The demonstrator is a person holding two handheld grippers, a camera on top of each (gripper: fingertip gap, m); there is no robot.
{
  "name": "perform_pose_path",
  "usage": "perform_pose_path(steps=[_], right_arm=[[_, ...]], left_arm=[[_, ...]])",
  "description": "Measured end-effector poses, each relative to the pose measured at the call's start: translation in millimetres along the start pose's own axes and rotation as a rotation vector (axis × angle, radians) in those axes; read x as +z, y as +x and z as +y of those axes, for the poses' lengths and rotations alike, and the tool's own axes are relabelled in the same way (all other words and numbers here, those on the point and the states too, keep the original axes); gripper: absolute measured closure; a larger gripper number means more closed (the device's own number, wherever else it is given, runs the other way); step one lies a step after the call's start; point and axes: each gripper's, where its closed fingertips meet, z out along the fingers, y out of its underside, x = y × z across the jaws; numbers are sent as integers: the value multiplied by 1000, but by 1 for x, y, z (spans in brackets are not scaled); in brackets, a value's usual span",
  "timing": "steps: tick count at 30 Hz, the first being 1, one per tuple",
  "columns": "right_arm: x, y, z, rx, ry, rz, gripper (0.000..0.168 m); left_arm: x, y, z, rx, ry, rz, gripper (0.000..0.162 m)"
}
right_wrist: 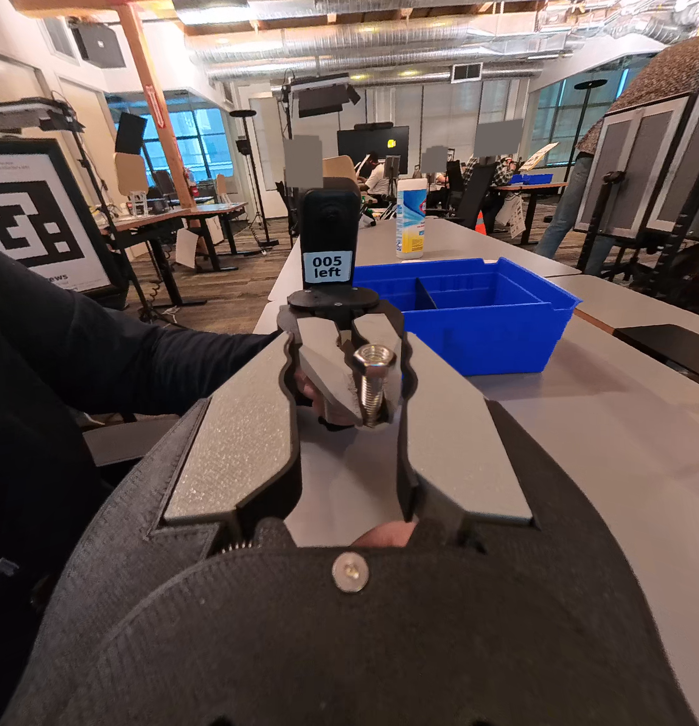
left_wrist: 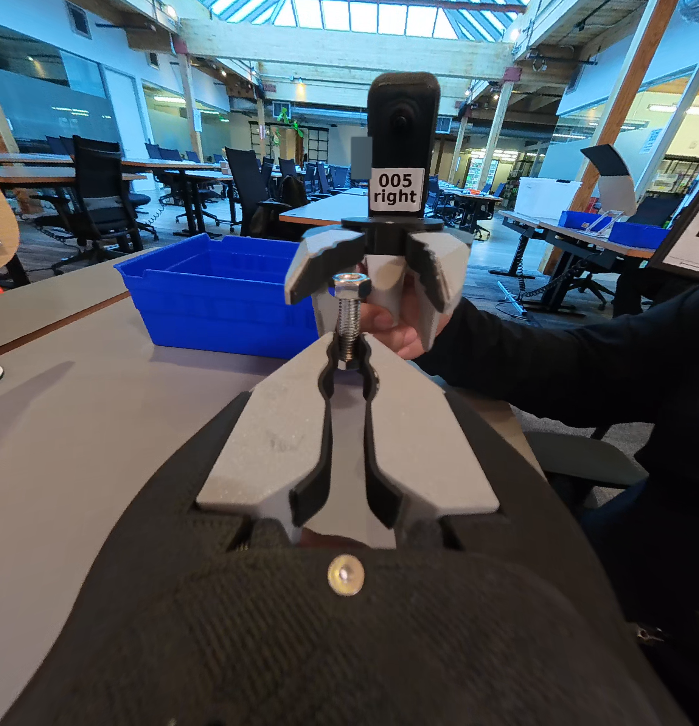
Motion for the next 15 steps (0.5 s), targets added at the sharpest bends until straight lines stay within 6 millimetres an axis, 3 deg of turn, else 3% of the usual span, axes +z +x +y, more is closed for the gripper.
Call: perform_pose_path(steps=[10, 15], right_arm=[[-15, 6, -7, -14, 21, 38, 120], [-15, 13, -9, 12, 43, 70, 118]], left_arm=[[-13, -17, -10, -15, 42, -65, 155], [-10, -12, -7, -17, 29, -44, 155]])
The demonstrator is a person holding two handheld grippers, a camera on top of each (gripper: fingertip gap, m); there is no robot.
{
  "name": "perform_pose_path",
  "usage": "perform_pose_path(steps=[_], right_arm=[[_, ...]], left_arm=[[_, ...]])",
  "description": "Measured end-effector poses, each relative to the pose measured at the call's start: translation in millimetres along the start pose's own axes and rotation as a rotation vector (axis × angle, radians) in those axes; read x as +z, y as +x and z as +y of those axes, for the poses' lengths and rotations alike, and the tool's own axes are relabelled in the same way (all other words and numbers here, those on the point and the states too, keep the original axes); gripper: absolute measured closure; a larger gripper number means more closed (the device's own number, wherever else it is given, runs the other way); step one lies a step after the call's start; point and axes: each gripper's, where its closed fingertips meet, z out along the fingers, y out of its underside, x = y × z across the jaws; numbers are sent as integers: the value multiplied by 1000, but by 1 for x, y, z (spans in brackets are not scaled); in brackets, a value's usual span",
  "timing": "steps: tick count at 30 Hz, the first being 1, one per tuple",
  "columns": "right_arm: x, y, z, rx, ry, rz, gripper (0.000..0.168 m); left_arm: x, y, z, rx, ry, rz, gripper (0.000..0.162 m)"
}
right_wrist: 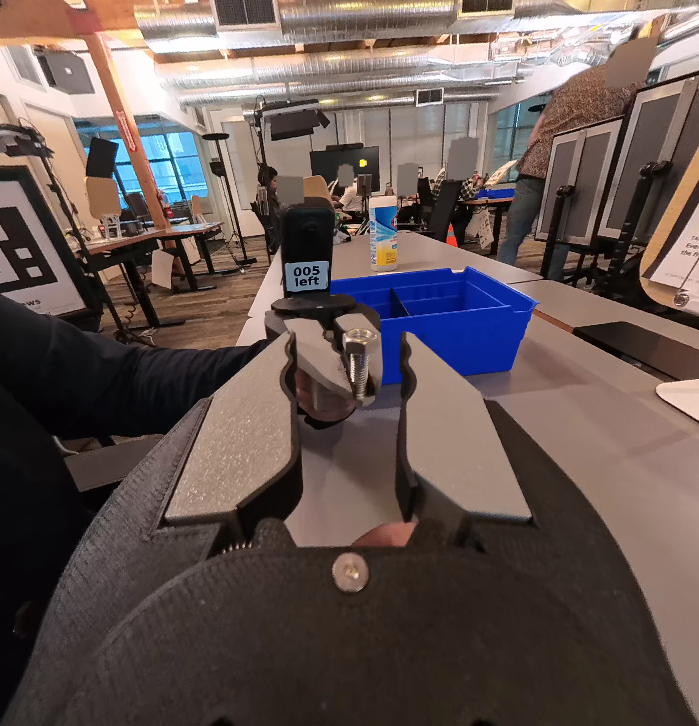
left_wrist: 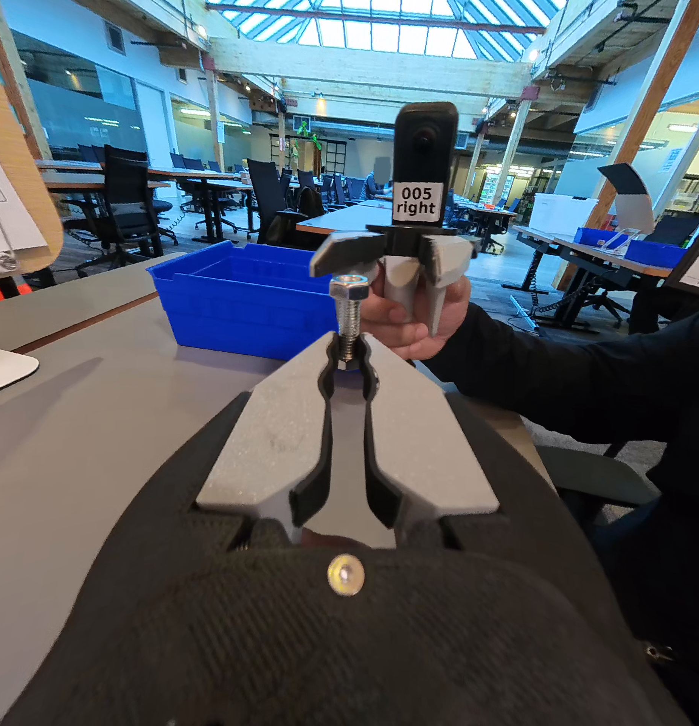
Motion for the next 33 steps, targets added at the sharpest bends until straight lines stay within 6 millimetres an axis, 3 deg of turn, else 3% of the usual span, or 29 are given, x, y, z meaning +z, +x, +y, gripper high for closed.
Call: perform_pose_path(steps=[7, 17, 25, 33], right_arm=[[15, -12, 13, -32, -56, -41, 117], [-1, -2, -1, -5, 1, -4, 121], [15, -9, 16, -19, -74, -27, 117], [1, 0, 0, 0, -5, 4, 123]], left_arm=[[9, 9, 9, 21, -36, 22, 155], [-4, -6, -4, -16, 22, -21, 155], [9, 5, 9, 29, -38, -4, 155], [-3, -9, -1, -10, 7, -39, 155]])
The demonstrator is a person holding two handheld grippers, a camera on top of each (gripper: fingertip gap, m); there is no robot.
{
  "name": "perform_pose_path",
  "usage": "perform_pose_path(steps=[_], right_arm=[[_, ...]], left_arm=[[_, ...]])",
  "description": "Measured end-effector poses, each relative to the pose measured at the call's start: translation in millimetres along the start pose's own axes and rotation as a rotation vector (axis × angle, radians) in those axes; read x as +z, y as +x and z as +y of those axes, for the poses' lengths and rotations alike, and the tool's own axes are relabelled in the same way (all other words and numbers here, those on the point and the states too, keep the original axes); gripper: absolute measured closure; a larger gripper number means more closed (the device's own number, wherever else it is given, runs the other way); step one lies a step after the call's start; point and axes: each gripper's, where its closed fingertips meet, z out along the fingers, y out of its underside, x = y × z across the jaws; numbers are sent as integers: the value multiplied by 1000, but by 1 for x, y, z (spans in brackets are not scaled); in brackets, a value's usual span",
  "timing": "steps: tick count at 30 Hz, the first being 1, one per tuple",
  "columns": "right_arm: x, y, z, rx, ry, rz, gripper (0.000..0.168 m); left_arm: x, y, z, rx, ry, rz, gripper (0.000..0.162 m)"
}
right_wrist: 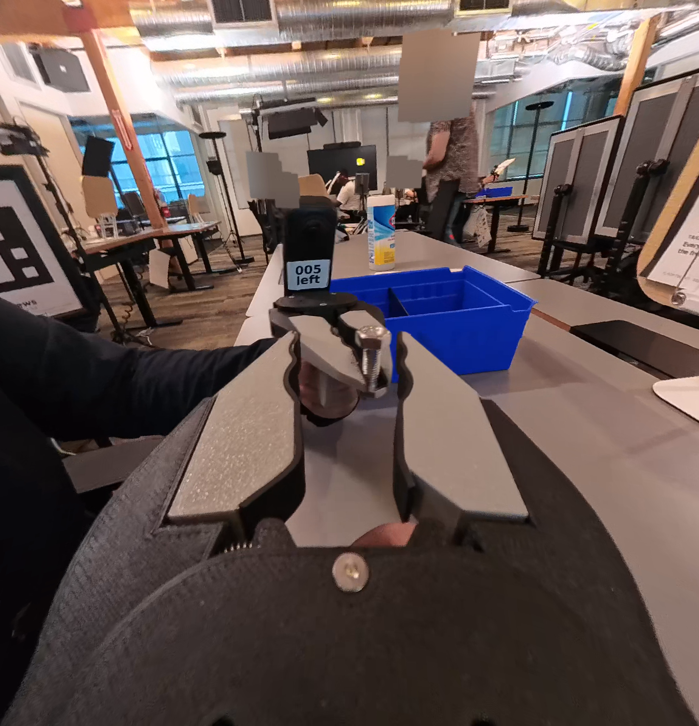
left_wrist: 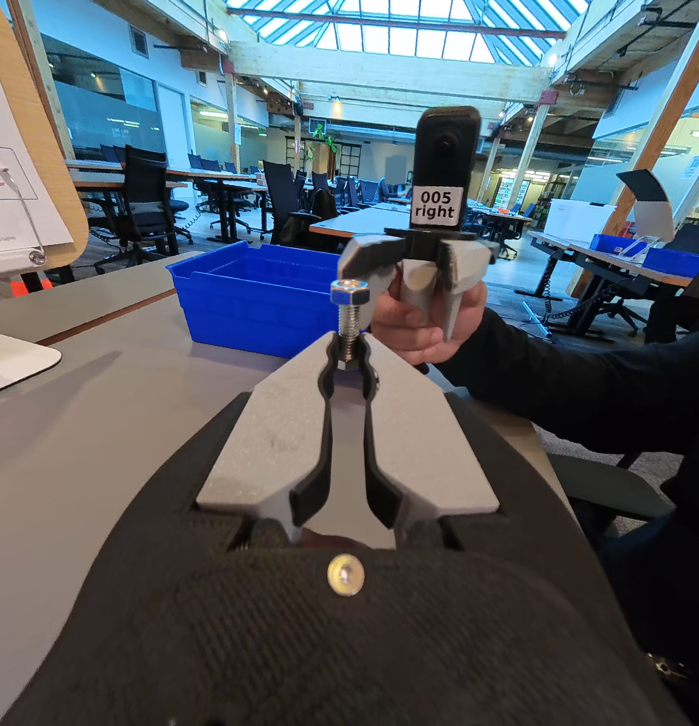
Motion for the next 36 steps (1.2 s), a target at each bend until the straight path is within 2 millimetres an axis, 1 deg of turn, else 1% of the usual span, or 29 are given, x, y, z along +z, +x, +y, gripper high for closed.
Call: perform_pose_path(steps=[3, 6, 9, 10, 11, 12, 15, 16, 18, 20, 22, 24, 26, 28, 30, 33, 36], right_arm=[[5, 7, 6, 12, -25, 34, 120], [12, 0, 13, 3, -58, 8, 120], [11, -1, 13, -35, -73, 17, 117], [8, -1, 12, -42, -70, 22, 118], [5, -1, 9, -44, -63, 17, 129], [2, -2, 6, -42, -49, 10, 132], [-4, 9, -2, -17, -2, 57, 122], [-4, 10, -2, -4, 5, 60, 121], [1, 11, 1, 15, -3, 59, 120], [7, 10, 9, 10, -37, 55, 118], [12, 3, 14, -6, -67, 27, 123], [10, 2, 12, -30, -68, 32, 124], [1, 2, 2, -47, -24, 30, 139], [-8, 3, -10, -19, 39, 27, 135], [-11, 11, -13, 13, 59, 50, 128], [-2, 12, -2, 32, 18, 51, 122], [11, 6, 10, 28, -35, 24, 119]], left_arm=[[5, 7, 5, 4, -18, 23, 155], [10, 11, 10, 26, -41, 30, 155], [7, 2, 8, 25, -35, -8, 155], [4, 0, 6, 15, -23, -13, 155], [2, -4, 3, 2, -7, -21, 155], [-1, -7, 0, -14, 9, -31, 156], [-4, -9, -3, -47, 27, -17, 155], [-3, -8, -2, -39, 19, -19, 155], [3, -1, 4, -23, -8, -1, 155], [8, 6, 8, -8, -28, 15, 155], [11, 7, 11, 13, -44, 11, 155], [8, 3, 8, 21, -37, -14, 155], [0, -5, -1, -1, 6, -41, 156], [-7, -13, -8, -39, 38, -52, 156], [-9, -15, -9, -47, 39, -54, 156], [-1, -5, -3, -25, 14, -22, 156], [9, 8, 6, -5, -25, 14, 155]])
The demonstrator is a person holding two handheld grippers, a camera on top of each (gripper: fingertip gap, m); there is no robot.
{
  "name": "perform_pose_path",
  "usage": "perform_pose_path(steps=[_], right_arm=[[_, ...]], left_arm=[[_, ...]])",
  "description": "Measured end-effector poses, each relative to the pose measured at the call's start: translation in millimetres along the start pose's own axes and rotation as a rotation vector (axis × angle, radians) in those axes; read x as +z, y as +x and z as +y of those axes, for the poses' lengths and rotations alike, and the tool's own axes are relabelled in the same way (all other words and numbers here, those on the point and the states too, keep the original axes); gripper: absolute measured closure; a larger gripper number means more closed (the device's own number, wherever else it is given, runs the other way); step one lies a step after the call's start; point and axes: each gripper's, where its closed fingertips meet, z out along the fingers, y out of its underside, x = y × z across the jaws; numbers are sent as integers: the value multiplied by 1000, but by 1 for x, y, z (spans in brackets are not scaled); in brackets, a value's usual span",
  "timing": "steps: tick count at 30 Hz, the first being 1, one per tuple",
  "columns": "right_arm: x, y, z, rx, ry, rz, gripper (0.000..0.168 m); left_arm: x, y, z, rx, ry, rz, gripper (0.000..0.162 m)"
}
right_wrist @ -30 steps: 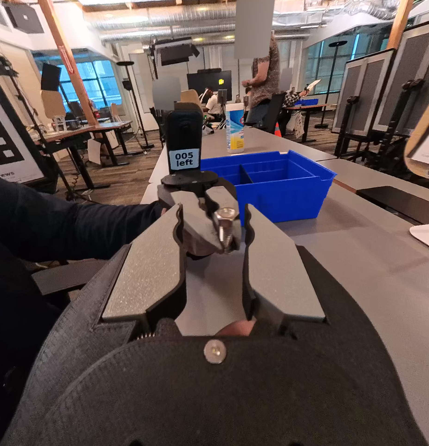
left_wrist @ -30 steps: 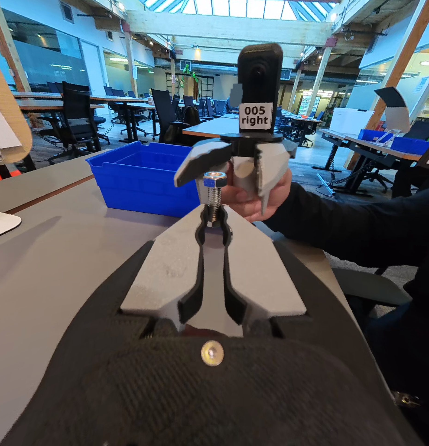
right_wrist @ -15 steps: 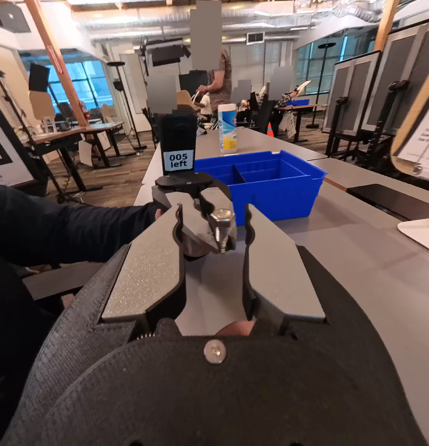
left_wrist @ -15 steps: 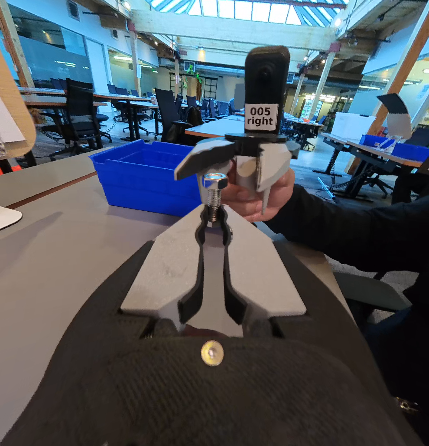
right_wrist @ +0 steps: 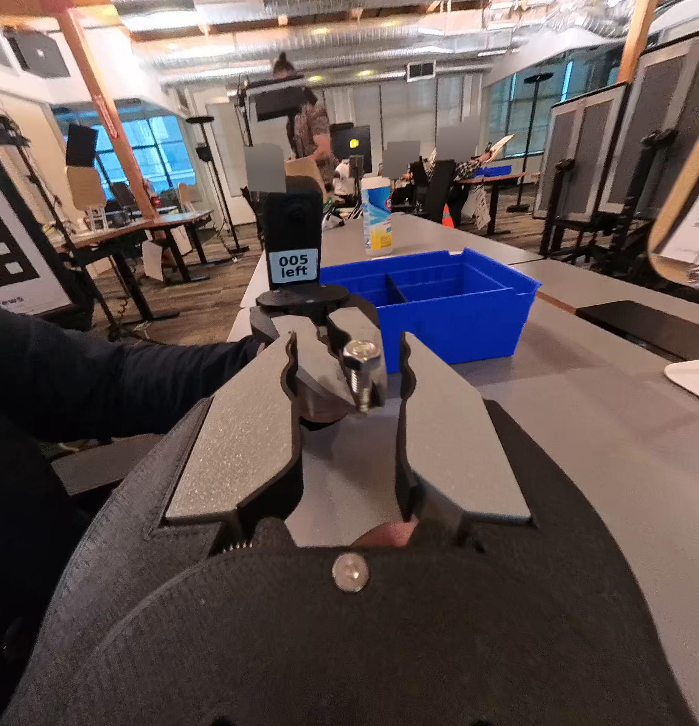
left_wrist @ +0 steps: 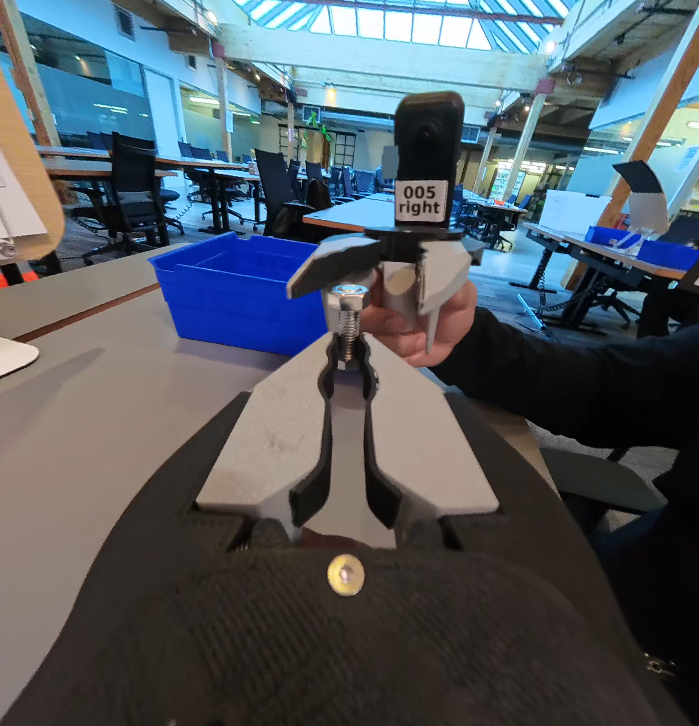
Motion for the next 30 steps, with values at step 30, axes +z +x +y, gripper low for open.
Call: perform_pose_path(steps=[30], right_arm=[[-9, 21, 0, 59, 19, 66, 128]], left_arm=[[-7, -26, -2, -29, 12, -119, 156]])
